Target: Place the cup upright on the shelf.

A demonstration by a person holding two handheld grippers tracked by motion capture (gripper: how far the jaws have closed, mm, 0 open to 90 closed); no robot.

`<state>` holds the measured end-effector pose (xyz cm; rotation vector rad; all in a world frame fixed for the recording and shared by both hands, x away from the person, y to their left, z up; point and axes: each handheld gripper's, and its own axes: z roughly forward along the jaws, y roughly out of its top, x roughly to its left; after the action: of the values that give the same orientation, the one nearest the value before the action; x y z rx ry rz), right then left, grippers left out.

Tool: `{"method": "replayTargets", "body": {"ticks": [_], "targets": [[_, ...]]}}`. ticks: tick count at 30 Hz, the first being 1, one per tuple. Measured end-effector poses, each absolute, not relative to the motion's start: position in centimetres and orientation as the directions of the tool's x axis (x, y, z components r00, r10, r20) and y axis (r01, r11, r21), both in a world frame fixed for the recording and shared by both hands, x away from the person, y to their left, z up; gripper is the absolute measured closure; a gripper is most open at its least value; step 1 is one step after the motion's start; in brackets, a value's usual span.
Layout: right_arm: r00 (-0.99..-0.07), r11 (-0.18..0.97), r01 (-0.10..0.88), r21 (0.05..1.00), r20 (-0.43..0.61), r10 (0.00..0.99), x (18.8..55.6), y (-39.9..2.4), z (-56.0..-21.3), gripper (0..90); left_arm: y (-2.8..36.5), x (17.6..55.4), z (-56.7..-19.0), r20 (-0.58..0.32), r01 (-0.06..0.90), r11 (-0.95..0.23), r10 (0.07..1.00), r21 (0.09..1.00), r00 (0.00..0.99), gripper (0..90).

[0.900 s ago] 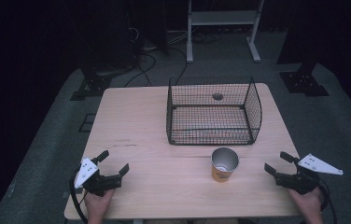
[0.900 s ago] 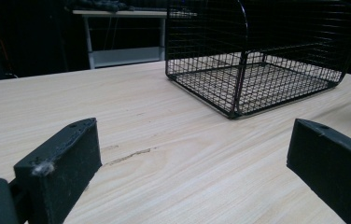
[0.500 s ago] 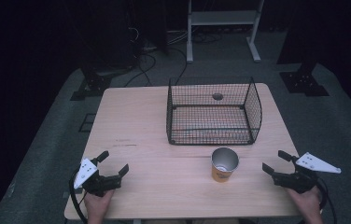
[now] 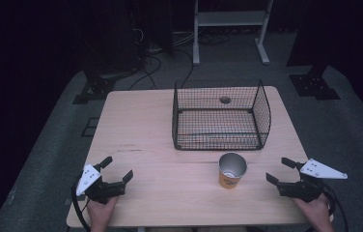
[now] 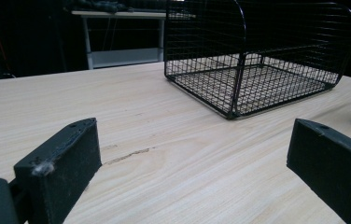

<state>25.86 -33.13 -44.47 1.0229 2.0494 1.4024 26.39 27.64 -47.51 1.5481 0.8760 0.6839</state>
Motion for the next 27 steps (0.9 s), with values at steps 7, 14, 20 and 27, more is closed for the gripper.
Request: {"method": "replayTargets", "body": {"ticks": [7, 14, 20, 27], "targets": [[-0.642, 0.225, 0.306, 0.925, 0.026, 0.766, 25.2, -32.6, -43.8, 13.0, 27.6, 26.4, -47.5, -0.047, 0.157, -0.048, 0.835, 0.986, 0.549, 2.2], [-0.678, 0.258, 0.299, 0.919, 0.014, 0.735, 24.7, -31.5, -43.3, 12.8, 27.6, 26.4, -47.5, -0.046, 0.157, -0.048, 0.835, 0.986, 0.549, 2.2], [-0.696, 0.273, 0.295, 0.916, 0.011, 0.718, 24.5, -30.8, -43.3, 12.7, 27.7, 26.4, -47.5, -0.046, 0.156, -0.048, 0.835, 0.987, 0.548, 2.2], [-0.72, 0.288, 0.286, 0.914, 0.007, 0.694, 24.1, -30.1, -43.1, 12.5, 27.6, 26.4, -47.5, -0.045, 0.155, -0.049, 0.835, 0.987, 0.549, 2.2]]}}
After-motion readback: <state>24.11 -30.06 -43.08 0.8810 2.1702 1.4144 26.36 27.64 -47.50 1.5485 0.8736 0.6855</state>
